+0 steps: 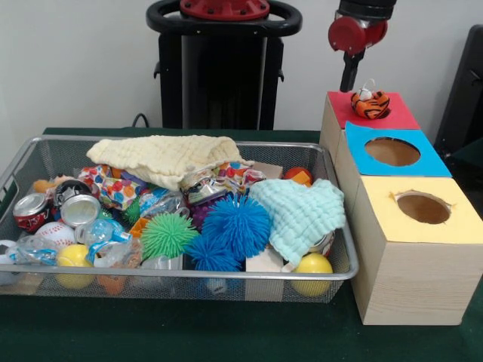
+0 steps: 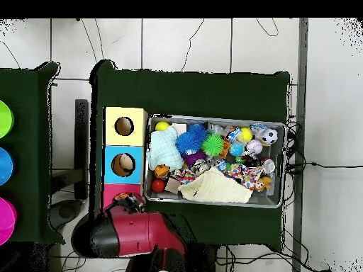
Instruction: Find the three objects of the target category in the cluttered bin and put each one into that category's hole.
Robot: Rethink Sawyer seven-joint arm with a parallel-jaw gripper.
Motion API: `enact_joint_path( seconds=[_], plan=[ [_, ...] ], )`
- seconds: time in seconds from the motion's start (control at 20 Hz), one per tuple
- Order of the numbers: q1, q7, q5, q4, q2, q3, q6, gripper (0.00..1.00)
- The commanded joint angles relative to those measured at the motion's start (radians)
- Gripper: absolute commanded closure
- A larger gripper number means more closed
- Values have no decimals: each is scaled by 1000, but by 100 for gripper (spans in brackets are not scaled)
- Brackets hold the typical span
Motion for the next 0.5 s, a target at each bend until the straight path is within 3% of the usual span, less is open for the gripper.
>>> enact_joint_path(
  seconds=[0.05,0.5],
  plan=[
    [-3,187,-35,-82,123,63,-80,100],
    [9,179,-39,-71,103,40,-59,100]
  ],
)
